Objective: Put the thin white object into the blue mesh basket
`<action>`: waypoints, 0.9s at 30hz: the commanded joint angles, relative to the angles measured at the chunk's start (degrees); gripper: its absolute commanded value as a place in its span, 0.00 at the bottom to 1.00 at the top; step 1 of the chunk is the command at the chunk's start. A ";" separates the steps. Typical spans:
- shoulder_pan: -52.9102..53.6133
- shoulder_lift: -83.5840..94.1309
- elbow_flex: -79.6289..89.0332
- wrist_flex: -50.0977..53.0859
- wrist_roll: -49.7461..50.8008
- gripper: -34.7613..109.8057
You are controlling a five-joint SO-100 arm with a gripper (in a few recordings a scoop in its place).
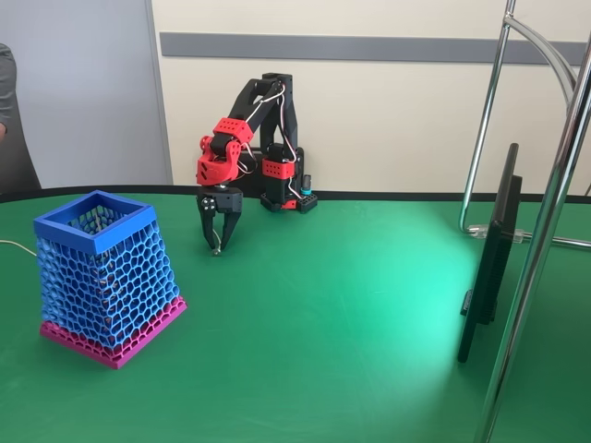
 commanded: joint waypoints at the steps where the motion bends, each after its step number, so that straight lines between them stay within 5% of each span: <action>1: -0.18 0.00 -0.44 -0.62 0.70 0.32; 27: 0.26 -2.64 -3.08 0.88 5.63 0.31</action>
